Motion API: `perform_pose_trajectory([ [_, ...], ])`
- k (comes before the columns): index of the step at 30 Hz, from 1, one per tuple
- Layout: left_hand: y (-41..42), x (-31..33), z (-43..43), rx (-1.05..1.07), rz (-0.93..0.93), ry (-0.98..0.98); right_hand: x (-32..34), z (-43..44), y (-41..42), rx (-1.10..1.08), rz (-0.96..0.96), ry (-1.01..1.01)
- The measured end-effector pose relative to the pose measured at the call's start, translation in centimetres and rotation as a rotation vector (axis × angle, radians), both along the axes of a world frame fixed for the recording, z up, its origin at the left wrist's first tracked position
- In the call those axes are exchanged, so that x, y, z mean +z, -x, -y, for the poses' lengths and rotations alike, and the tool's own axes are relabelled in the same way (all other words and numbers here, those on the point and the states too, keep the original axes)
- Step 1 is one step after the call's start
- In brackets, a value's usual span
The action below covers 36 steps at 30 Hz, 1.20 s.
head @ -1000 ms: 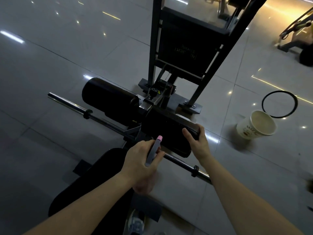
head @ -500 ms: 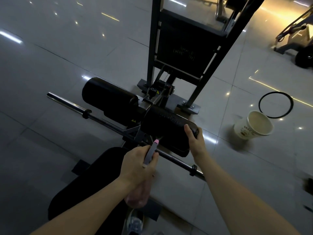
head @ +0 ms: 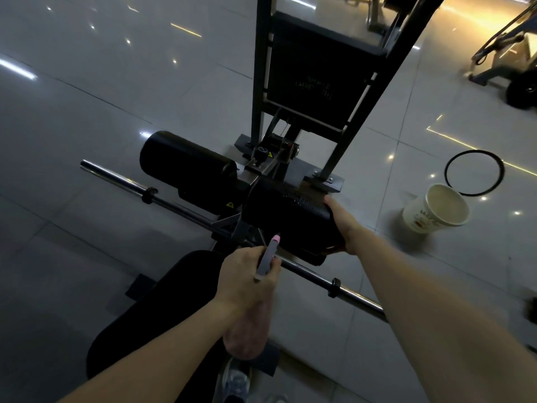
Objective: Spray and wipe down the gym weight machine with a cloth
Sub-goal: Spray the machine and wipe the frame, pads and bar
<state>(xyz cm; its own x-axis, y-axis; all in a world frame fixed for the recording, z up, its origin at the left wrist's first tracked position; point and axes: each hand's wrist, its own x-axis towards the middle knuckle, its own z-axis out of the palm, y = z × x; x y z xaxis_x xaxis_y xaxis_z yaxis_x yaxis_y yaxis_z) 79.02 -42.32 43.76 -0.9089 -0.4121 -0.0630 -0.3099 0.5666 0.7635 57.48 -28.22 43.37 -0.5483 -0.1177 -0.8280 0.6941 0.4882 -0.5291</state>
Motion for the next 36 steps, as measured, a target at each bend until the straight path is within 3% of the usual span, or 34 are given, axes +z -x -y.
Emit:
perform_pose_trajectory([
  [5,-1.0,-0.9,0.3,-0.084,0.049,-0.037,-3.2,-0.9,-4.9,-0.05,-0.458,0.139],
  [9,-1.5,-1.3,0.4,-0.076,-0.041,-0.03,-4.6,-1.2,-5.8,-0.081,-0.549,0.219],
  [14,-1.3,-1.1,0.1,-0.054,-0.061,0.046,-3.7,-1.3,-4.2,-0.052,-0.427,0.193],
  [19,-1.8,-1.5,0.0,-0.098,-0.041,-0.019,0.3,-1.3,-0.8,0.054,0.063,0.111],
  [21,-1.8,-1.3,-0.4,-0.083,-0.052,-0.036,0.7,-1.0,-0.7,0.04,0.057,0.092],
  [26,-2.0,-0.7,-0.7,-0.03,-0.049,-0.046,-3.0,-0.8,-5.3,-0.125,-0.348,0.16],
  [29,-2.5,-1.0,-0.1,-0.079,-0.024,-0.033,-4.0,-0.7,-5.8,-0.164,-0.427,0.208],
  [33,-3.4,-1.3,0.0,-0.167,-0.073,-0.011,-3.6,-0.8,-4.2,-0.161,-0.347,0.153],
  [36,-3.2,-1.1,-0.5,-0.163,-0.078,0.014,-1.6,-0.8,-2.0,-0.093,-0.037,0.118],
])
